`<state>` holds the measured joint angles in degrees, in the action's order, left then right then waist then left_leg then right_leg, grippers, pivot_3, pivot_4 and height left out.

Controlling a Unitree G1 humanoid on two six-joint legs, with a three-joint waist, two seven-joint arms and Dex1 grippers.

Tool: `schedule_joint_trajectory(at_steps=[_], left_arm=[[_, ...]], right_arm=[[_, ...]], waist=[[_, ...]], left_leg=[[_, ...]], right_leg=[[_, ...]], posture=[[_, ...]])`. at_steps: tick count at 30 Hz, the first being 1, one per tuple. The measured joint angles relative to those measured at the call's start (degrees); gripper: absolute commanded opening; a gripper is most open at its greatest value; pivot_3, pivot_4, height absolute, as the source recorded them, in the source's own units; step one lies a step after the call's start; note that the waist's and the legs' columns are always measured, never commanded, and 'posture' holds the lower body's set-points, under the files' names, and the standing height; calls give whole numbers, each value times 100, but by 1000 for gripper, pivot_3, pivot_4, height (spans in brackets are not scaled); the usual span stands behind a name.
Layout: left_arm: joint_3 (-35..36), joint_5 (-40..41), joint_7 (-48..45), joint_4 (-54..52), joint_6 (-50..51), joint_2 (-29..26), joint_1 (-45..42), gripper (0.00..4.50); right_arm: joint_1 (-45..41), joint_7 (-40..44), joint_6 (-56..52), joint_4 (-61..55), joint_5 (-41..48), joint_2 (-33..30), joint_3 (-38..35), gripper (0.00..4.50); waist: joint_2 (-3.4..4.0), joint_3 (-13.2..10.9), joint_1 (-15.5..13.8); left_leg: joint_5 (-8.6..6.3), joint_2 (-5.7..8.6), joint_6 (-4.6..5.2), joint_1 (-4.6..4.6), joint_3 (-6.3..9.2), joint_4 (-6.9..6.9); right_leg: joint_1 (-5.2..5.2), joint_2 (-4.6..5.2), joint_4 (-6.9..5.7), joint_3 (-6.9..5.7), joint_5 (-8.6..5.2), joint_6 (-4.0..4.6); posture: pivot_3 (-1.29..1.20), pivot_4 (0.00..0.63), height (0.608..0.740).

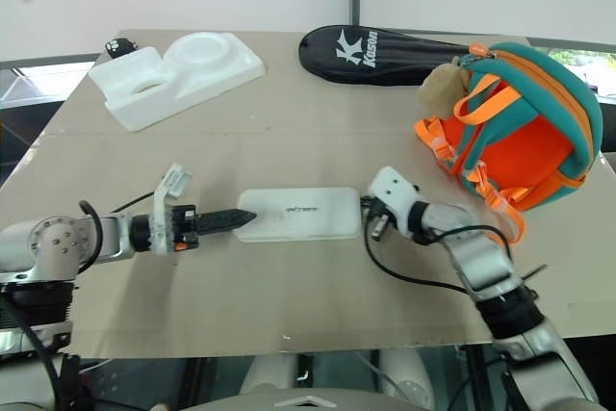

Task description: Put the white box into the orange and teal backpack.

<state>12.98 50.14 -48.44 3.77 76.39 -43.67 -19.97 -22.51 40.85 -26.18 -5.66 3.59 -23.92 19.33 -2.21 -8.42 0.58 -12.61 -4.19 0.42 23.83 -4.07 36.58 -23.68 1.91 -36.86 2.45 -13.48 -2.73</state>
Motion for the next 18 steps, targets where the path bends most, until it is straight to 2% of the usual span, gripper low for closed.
schedule_joint_trajectory(at_steps=[5, 6, 7, 10, 11, 12, 14, 15, 18], left_arm=[[-8, 1, -32, 247, 24, 273, -203, 4463], [-7, 2, -25, 251, 35, 315, -211, 3923], [7, -5, 9, 267, 49, 352, -210, 3667], [107, 77, 86, 377, 218, 545, -157, 2263], [148, 155, 61, 371, 243, 570, -156, 2263], [246, 263, 71, 321, 301, 608, -154, 1639], [419, 448, 75, 252, 381, 669, -90, 1143], [459, 468, 97, 201, 382, 678, -49, 1080], [606, 592, 129, 49, 366, 695, 124, 1080]], right_arm=[[-232, 62, 259, 372, -132, 215, 215, 0], [-240, 81, 284, 407, -138, 232, 219, 0], [-241, 81, 299, 422, -143, 227, 204, 0], [-231, 71, 311, 446, -147, 173, 81, 0], [-224, 67, 311, 446, -148, 161, 51, 0], [-164, 41, 303, 360, -111, 155, -57, 0], [69, 3, 204, 49, 44, 139, -272, 0], [185, 7, -12, -159, 211, 118, -420, 0], [576, 15, -945, -994, 889, -62, -1088, 708]], waist=[[0, 0, -23], [-1, 1, -18], [-1, 1, -15], [-3, 0, 0], [-6, 1, -1], [-6, 2, -4], [-7, 2, 1], [-6, 2, 5], [-8, 1, 14]], left_leg=[[0, 2, 1, 4, -1, 26], [0, 2, 1, 4, -1, 26], [0, 1, 1, 4, -1, 26], [0, 0, 1, 7, 2, 25], [0, -1, 0, 8, 5, 24], [-1, -1, 0, 8, 7, 23], [-1, -1, 0, 8, 8, 19], [-1, -1, 0, 8, 7, 19], [-1, -2, 0, 8, 6, 17]], right_leg=[[9, 5, 0, 0, -2, 4], [9, 5, 0, 1, -2, 4], [9, 5, 0, 1, -1, 2], [6, 3, -1, -1, 3, -6], [6, 3, -2, -4, 5, -9], [6, 3, -3, -7, 5, -9], [6, 3, -3, -7, 5, -9], [6, 4, -3, -6, 5, -9], [5, 4, -3, -6, 3, -5]], posture=[[0, 150, 740], [0, 150, 740], [0, 150, 740], [0, 150, 740], [0, 150, 740], [0, 150, 740], [0, 150, 740], [0, 150, 740], [0, 150, 740]])
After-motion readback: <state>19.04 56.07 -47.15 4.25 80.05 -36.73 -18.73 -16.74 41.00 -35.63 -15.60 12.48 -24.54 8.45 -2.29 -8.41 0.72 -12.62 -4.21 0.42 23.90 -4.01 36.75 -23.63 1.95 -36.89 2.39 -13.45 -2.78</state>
